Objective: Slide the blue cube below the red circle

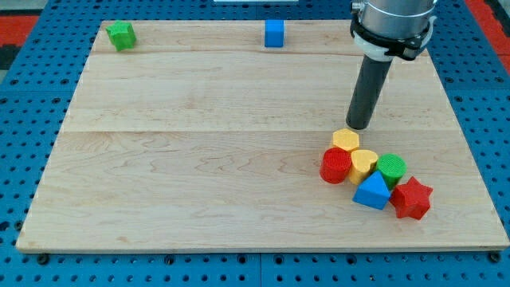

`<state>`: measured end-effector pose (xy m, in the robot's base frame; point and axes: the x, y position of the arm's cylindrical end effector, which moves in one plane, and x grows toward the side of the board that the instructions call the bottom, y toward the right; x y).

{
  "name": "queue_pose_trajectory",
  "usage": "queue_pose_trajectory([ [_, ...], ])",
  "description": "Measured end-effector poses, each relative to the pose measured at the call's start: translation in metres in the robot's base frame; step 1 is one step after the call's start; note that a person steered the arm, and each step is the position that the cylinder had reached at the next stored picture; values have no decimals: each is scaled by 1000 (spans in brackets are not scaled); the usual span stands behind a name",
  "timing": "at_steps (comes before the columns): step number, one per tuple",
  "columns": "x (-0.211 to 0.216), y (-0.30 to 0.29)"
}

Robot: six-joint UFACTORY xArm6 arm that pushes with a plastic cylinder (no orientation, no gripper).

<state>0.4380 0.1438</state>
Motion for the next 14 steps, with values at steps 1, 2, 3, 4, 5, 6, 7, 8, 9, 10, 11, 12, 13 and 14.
queue_pose_trajectory([
  [1,7,0],
  [2,-37,-11],
  [3,-111,55],
  [4,-195,62],
  [5,-247,11],
  [6,-244,-53],
  [7,-229,-116],
  [8,-201,-119],
  [9,-159,-120],
  [10,-164,-105],
  [11,-220,-91],
  [12,-235,-146],
  [13,-185,-159],
  [14,-121,-150],
])
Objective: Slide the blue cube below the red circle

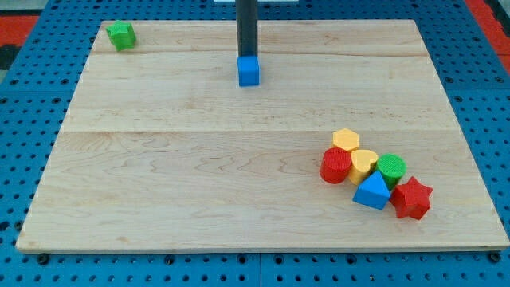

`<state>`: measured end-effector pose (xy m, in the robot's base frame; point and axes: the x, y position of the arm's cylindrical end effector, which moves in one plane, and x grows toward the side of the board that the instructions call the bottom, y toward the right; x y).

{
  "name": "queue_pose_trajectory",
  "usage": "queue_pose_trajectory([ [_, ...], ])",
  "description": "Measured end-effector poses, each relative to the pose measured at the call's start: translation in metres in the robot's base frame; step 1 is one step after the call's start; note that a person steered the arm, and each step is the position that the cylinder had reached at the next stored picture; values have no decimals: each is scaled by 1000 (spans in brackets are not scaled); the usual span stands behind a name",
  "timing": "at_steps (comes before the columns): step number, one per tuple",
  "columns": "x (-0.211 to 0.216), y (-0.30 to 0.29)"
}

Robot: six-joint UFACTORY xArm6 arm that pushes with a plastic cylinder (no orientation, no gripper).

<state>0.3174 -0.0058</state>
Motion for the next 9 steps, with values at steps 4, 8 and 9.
queue_pose_trajectory([
  [4,54,-4],
  [8,167,75],
  [9,173,72],
])
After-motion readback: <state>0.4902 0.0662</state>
